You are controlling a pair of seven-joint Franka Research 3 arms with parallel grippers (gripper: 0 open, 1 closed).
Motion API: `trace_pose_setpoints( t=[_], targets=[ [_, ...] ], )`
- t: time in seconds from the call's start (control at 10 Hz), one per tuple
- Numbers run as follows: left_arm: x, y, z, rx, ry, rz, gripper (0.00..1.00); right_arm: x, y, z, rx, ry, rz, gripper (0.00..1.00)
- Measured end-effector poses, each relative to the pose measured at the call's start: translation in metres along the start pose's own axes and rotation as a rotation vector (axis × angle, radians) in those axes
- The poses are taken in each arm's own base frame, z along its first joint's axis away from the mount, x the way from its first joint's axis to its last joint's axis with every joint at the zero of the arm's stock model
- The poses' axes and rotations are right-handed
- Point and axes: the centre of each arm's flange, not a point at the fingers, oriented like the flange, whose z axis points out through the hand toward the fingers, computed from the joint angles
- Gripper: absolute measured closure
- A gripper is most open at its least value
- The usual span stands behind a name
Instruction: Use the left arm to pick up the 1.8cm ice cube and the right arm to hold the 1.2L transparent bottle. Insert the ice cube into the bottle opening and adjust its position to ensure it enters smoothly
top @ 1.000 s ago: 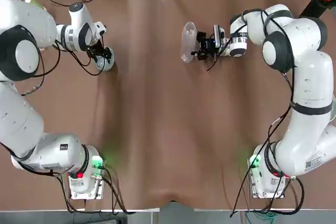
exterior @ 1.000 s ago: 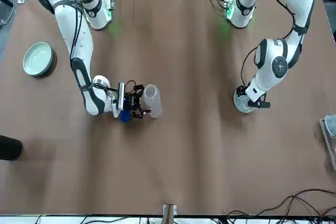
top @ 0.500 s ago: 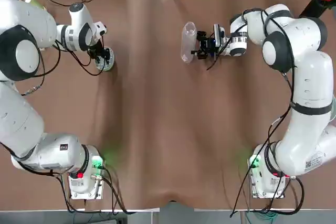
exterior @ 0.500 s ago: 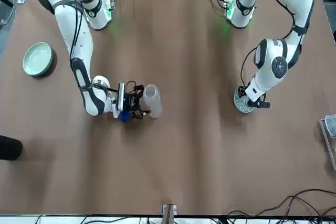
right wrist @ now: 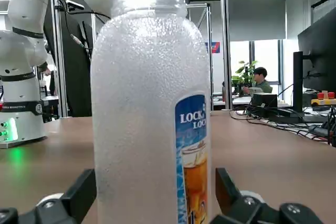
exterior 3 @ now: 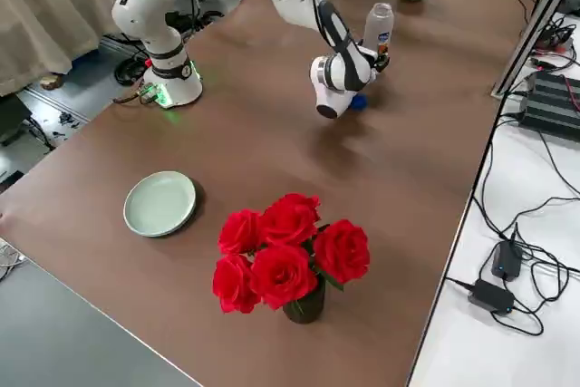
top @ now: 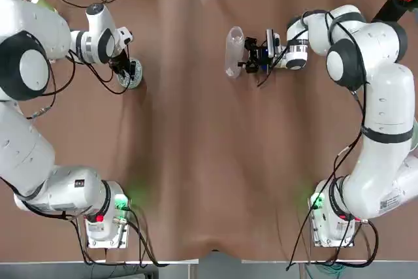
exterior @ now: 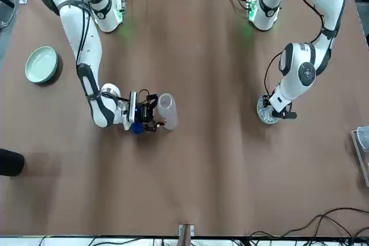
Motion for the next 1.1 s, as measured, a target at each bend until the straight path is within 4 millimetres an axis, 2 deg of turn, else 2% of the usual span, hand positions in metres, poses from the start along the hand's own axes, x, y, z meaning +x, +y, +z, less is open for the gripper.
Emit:
trace_pose_setpoints(
  t=[0.5, 1.1],
  targets=[
    [0.001, 0.000, -0.001, 0.001, 0.003, 0.001, 0.59, 0.001, 0.000, 0.001, 0.003, 0.009, -0.002, 0.00],
    [0.012, -0.001, -0.019, 0.003, 0.032, 0.000, 0.59, 0.001, 0.001, -0.001, 0.000, 0.009, -0.004, 0.00]
  ],
)
